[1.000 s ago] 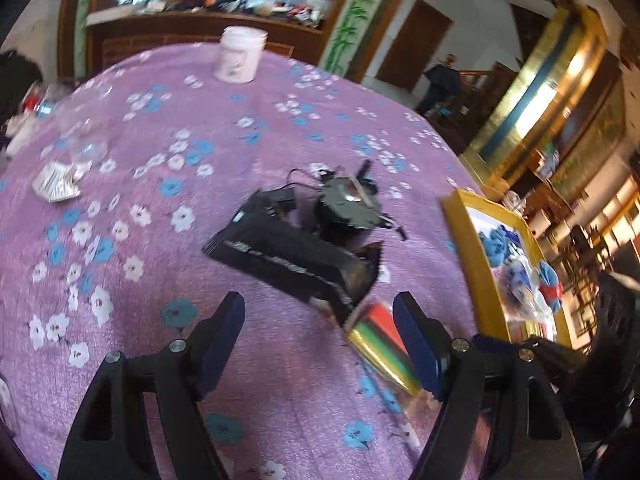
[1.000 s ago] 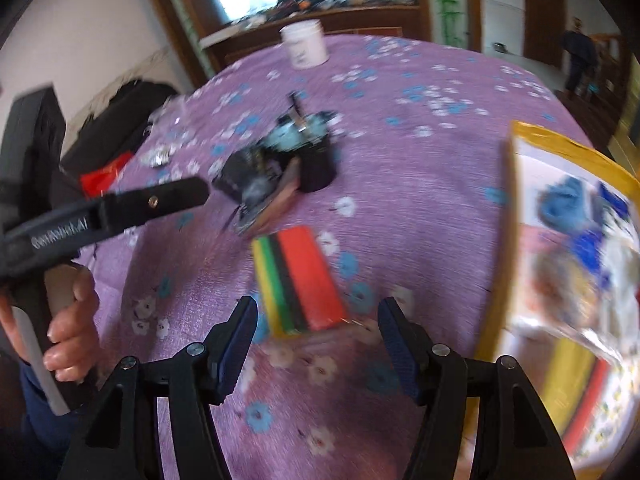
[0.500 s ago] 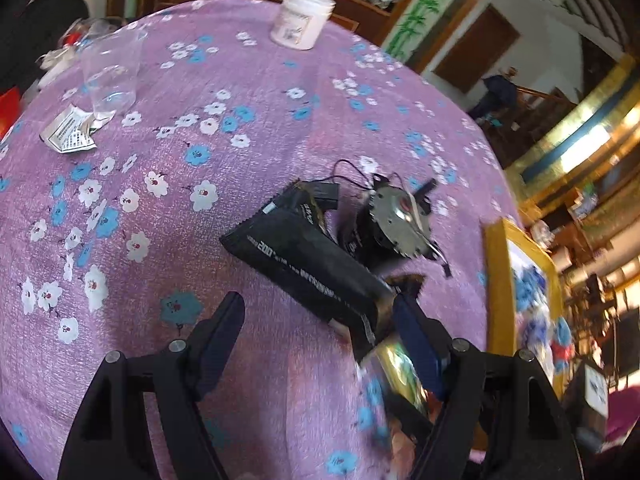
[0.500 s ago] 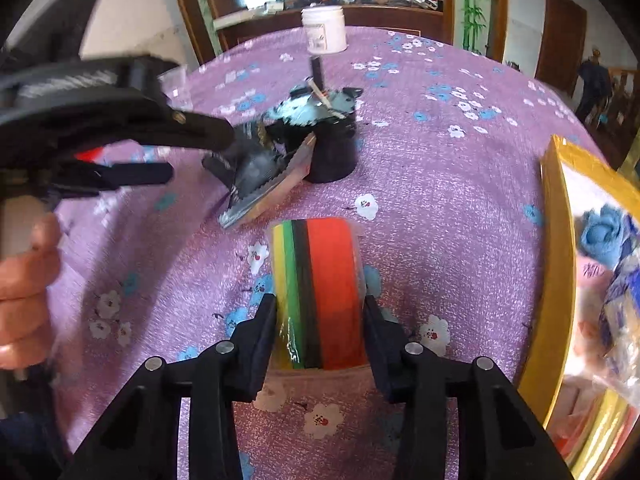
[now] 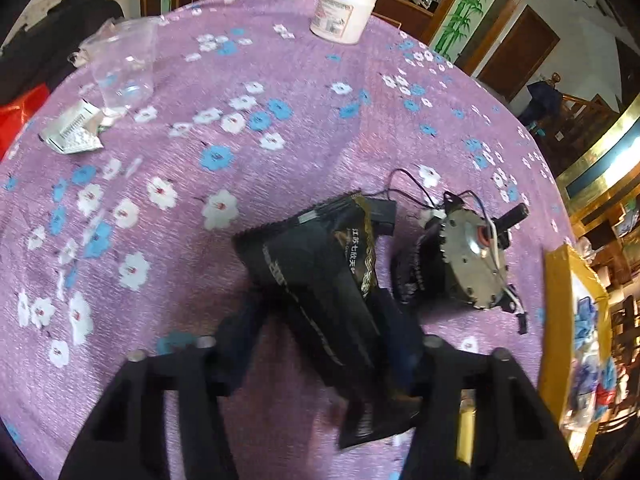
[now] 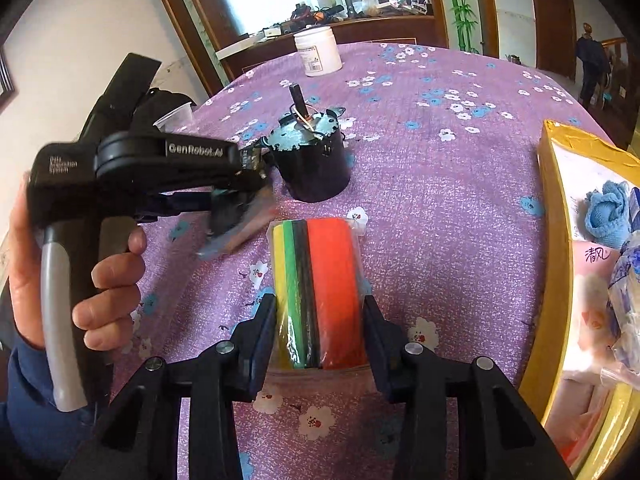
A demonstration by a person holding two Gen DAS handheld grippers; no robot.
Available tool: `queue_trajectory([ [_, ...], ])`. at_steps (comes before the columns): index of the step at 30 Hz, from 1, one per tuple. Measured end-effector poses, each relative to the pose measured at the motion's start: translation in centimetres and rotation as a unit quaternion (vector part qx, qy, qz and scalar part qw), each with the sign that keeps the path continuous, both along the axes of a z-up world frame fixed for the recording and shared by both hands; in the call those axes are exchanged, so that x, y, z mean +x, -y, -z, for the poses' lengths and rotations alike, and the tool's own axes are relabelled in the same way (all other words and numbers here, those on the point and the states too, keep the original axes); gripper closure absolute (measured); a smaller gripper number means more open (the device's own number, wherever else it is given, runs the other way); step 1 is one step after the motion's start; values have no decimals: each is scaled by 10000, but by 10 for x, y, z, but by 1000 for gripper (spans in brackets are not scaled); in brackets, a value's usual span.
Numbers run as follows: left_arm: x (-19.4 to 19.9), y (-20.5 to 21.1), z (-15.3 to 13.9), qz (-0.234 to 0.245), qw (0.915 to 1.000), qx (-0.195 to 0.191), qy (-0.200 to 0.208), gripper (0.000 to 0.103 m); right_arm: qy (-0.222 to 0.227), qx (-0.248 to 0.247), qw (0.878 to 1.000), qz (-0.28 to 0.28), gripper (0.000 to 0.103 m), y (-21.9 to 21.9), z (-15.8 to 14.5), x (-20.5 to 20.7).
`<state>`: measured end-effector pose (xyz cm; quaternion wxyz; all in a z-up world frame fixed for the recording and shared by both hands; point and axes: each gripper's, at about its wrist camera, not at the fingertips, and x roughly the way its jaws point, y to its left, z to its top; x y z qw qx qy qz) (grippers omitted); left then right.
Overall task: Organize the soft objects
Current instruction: 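Grasp the black snack pouch with the left gripper while the right grasps the striped sponge pack, then lift both items and carry them over the tray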
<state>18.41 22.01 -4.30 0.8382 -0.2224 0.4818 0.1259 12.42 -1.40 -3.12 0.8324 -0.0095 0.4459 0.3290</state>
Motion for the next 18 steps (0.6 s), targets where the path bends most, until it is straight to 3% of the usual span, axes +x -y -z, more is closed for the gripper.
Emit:
queue_trajectory([
  [5, -14, -1, -1, 178, 9996, 153, 158, 66, 63, -2, 10000, 54, 58, 1, -2, -1],
  [13, -33, 3, -23, -33, 9957, 624, 688, 67, 147, 67, 9997, 199, 58, 7, -5, -1],
  [18, -47, 11, -44, -137, 9877, 962, 1226, 67, 302, 133, 9990, 293, 58, 10, -11, -3],
])
